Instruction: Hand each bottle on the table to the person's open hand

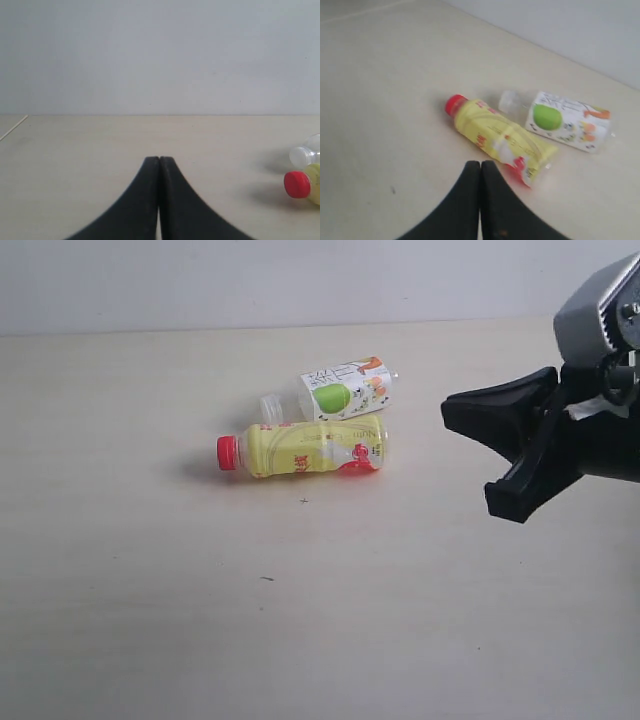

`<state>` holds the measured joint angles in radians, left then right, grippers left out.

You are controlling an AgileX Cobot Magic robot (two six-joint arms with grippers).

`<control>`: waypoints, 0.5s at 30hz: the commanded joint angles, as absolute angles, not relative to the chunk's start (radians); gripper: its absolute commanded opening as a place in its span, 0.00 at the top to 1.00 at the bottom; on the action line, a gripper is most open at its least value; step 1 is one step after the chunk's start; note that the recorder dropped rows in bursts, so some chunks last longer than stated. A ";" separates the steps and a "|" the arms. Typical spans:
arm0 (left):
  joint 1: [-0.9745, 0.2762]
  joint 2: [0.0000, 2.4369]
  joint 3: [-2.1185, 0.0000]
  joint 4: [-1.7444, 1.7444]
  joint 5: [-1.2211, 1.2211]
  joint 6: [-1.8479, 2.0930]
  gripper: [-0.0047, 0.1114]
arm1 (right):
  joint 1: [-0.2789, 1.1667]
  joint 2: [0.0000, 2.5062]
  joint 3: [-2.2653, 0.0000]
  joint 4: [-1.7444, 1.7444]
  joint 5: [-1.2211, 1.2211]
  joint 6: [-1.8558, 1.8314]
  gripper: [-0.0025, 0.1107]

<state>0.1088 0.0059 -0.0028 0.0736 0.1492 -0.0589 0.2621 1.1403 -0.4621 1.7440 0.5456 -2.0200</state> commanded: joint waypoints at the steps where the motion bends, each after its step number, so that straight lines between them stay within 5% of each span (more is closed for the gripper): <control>1: 0.108 0.000 0.000 0.076 0.147 -0.060 0.95 | 0.257 1.181 -0.476 1.744 0.440 -2.016 0.98; 8: 0.096 0.000 0.000 0.076 0.147 -0.060 0.95 | 0.257 1.280 -0.557 1.744 0.150 -1.878 0.98; 15: 0.096 0.000 0.000 0.076 0.147 -0.060 0.95 | 0.257 1.350 -0.578 1.744 0.117 -1.855 0.98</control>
<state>0.0997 0.0059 -0.0028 0.0736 0.1492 -0.0589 0.2621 1.3288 -0.5671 1.7398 0.1327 -1.8634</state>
